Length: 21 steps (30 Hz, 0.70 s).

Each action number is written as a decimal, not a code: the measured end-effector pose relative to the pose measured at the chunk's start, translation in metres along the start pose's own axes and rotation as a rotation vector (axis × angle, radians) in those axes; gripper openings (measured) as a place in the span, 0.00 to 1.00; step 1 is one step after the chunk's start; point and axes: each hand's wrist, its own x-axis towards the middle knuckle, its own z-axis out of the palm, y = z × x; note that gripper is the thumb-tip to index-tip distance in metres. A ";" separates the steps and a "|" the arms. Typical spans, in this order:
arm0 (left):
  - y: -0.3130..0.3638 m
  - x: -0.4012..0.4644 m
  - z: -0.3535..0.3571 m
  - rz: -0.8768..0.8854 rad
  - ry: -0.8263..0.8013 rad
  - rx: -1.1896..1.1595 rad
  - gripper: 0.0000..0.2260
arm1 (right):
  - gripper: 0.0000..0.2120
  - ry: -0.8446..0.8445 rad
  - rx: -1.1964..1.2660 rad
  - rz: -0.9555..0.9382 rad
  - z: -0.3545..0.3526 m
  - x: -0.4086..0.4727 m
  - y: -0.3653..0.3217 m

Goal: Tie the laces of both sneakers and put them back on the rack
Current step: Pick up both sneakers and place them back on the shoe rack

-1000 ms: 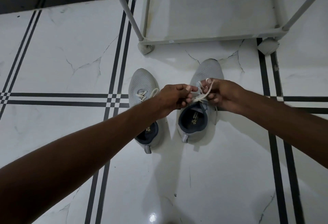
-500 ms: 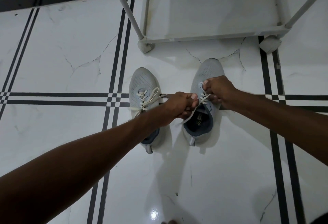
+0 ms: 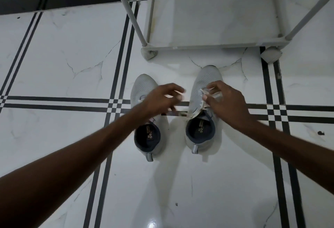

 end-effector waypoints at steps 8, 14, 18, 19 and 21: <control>-0.067 -0.048 -0.051 -0.470 -0.086 0.274 0.29 | 0.37 -0.228 0.217 0.430 0.007 -0.039 0.028; -0.101 -0.053 -0.007 -0.369 0.305 0.387 0.26 | 0.29 -0.251 0.088 0.398 0.024 -0.031 0.025; -0.092 -0.043 0.007 -0.269 0.338 0.441 0.23 | 0.26 -0.274 0.055 0.331 0.028 -0.028 0.017; -0.091 -0.040 0.007 -0.265 0.342 0.420 0.23 | 0.26 -0.280 0.055 0.323 0.029 -0.028 0.015; -0.090 -0.039 0.007 -0.266 0.338 0.362 0.24 | 0.26 -0.284 0.068 0.314 0.032 -0.029 0.012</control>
